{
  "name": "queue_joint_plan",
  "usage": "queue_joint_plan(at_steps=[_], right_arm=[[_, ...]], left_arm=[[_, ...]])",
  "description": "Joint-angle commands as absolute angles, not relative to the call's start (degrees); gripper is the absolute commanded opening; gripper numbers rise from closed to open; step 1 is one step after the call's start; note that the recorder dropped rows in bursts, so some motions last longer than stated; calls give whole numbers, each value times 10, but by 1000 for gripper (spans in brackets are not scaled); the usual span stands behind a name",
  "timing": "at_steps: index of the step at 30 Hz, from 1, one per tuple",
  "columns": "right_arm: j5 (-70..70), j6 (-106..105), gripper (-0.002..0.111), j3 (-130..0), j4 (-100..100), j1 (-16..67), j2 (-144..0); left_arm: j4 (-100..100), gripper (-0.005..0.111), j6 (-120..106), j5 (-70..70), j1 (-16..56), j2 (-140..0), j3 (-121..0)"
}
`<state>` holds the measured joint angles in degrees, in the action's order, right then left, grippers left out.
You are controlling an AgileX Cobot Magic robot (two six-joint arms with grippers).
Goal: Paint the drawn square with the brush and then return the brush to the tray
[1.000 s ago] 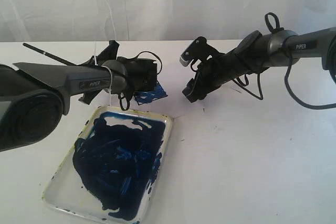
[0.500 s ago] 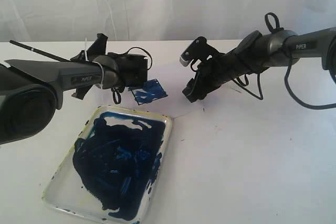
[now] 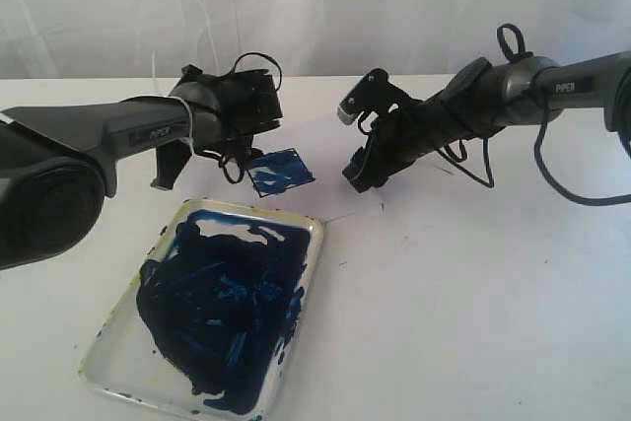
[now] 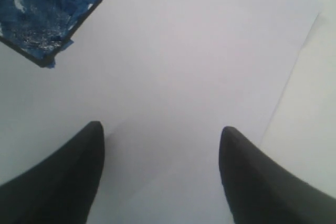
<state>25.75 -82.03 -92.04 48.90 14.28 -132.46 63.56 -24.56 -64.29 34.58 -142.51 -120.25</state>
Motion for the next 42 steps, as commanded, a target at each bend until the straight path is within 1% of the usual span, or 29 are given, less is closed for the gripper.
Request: queue_joint_plan(at_steps=[1,7,10,13,17,21,30,42], right_arm=[[252,-822,60,-913,468,143,-1334],[252,-822,60,-913,468,143,-1334],[252,-822,60,-913,468,143,-1334],[253,-822,60,-913,468,143,-1334],[254,-822,60,-913,468,143,-1334],[253,-822,60,-913,468,143,-1334],[252,-822,60,-913,469,143,-1346],[239,-822,60,-913,467,143,-1348]], left_arm=[[632,0,-253,-670,346,-1427,-1205],[583,0,-251,-670,352,-1427,-1216],[450,0,-281,-688,350,-1427,-1259],[421,0,-306,-700,347,-1427,-1286],[375,0,-324,-700,324,-1427,-1304],[269,0,-394,-700,297,-1427,-1304],[255,0,-393,-700,291,-1424,-1304],[146,0,-390,-683,249,-1406,-1304]])
